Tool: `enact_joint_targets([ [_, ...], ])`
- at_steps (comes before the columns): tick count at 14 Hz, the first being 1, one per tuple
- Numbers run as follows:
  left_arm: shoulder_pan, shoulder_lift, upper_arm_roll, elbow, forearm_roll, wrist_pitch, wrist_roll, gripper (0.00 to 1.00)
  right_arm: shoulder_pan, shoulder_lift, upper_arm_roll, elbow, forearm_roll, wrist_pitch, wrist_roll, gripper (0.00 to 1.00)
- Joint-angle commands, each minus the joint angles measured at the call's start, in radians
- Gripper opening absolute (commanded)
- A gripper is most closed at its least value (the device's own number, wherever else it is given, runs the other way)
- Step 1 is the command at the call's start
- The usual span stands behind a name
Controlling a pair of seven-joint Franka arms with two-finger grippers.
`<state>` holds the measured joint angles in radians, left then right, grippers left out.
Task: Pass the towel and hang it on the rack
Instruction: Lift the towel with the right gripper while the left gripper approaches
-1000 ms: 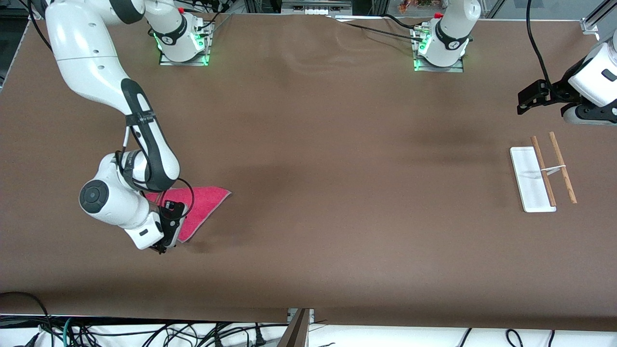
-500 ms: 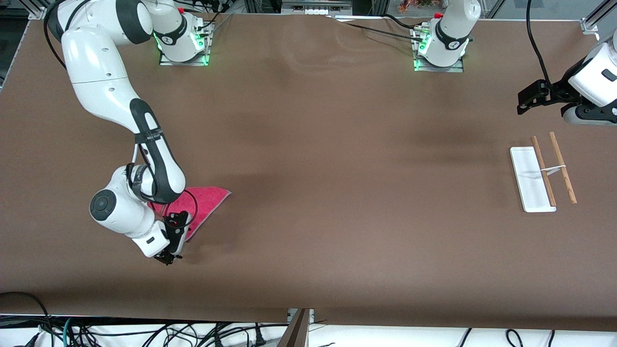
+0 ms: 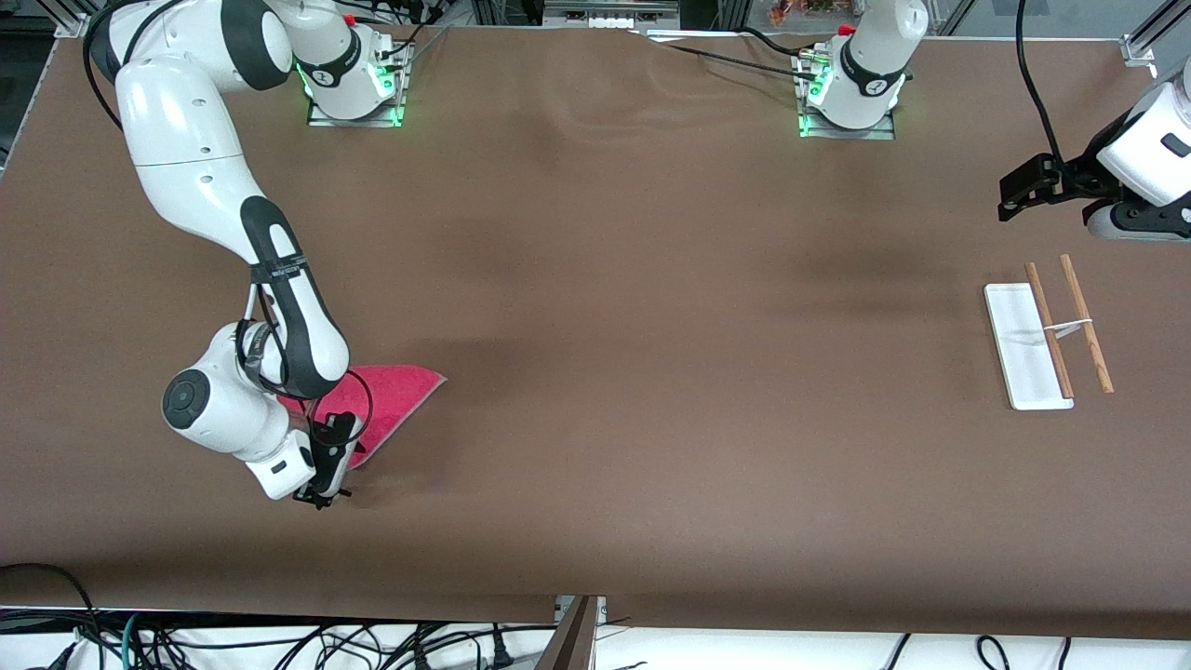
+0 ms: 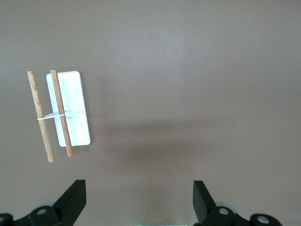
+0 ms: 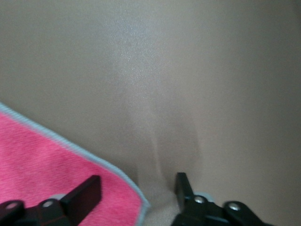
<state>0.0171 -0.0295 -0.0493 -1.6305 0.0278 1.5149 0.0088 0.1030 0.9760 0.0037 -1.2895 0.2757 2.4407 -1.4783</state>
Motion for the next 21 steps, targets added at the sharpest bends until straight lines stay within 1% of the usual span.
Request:
enact_joint_targets([
  [1,0.006,0.013,-0.004,0.028,0.011,-0.01,0.017,1.0,-0.011,0.013,0.013,0.026,0.034,-0.04,-0.016,0.25],
  [2,0.006,0.013,-0.004,0.028,0.011,-0.01,0.017,1.0,-0.011,0.01,0.013,0.027,0.046,-0.058,-0.013,0.11],
  [3,0.006,0.013,-0.004,0.028,0.011,-0.01,0.017,1.0,-0.011,0.009,0.012,0.027,0.059,-0.081,-0.01,0.0],
  [6,0.006,0.013,-0.004,0.028,0.011,-0.01,0.017,1.0,-0.011,-0.026,0.01,0.032,0.071,-0.202,0.091,0.0],
  [8,0.006,0.013,-0.004,0.028,0.011,-0.01,0.017,1.0,0.0,-0.071,0.006,0.032,0.063,-0.29,0.163,0.0],
  [11,0.006,0.013,-0.003,0.028,0.011,-0.01,0.017,1.0,0.003,-0.141,0.001,0.035,0.033,-0.457,0.284,0.0],
  [13,0.006,0.013,-0.003,0.028,0.011,-0.01,0.017,1.0,0.004,-0.187,0.002,0.07,-0.009,-0.582,0.369,0.0],
  [17,0.009,0.013,0.002,0.028,0.006,-0.01,0.016,1.0,0.03,-0.211,0.002,0.234,-0.076,-0.865,0.576,0.0],
  [18,0.015,0.013,0.002,0.028,0.004,-0.01,0.013,1.0,0.038,-0.23,0.004,0.255,-0.088,-0.917,0.619,0.0],
  [21,0.012,0.019,-0.004,0.028,0.004,-0.024,0.016,1.0,0.07,-0.312,0.002,0.26,-0.115,-1.028,0.763,0.0],
])
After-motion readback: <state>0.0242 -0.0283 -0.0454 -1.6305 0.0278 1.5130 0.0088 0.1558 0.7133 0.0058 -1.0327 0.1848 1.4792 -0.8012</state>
